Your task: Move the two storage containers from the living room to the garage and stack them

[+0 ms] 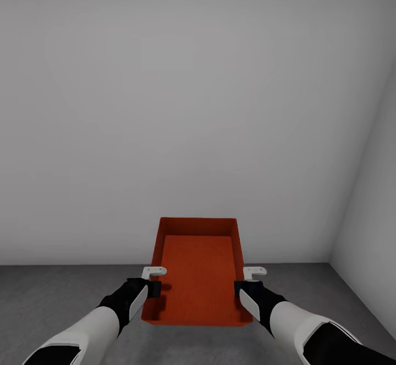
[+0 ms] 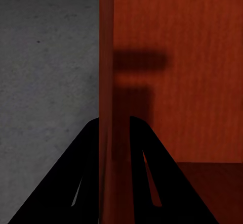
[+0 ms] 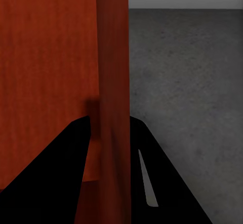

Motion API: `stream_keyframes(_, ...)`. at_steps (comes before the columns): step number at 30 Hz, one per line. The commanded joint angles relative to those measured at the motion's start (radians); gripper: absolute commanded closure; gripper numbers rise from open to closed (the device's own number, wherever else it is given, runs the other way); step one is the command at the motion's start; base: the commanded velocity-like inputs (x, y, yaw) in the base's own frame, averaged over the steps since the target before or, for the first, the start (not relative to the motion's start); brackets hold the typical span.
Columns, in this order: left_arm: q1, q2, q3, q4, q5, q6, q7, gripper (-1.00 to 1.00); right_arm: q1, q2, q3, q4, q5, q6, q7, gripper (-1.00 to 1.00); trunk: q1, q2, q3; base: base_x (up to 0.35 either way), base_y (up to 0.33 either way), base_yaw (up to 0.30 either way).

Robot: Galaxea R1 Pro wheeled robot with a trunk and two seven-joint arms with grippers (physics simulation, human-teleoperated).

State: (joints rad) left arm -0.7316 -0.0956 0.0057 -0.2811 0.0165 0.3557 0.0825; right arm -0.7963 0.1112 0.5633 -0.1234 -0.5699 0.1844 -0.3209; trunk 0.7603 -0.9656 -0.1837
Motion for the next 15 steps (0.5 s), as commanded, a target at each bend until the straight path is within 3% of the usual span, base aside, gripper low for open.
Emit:
stream_keyframes(1, 0.0, -0.01, -0.002, 0.0, 0.001, 0.006, 0.01, 1.0, -0.001, 0.0, 0.012, -0.002, 0.028, 0.008, -0.009, 1.0, 0.004, -0.008, -0.005, 0.0, 0.0, 0.0)
stream_keyframes(15, 0.0, -0.01, -0.001, 0.0, 0.002, 0.006, 0.01, 1.0, -0.001, 0.001, 0.012, -0.002, 0.027, 0.009, -0.009, 1.0, 0.058, -0.106, -0.057, 0.0, 0.0, 0.0)
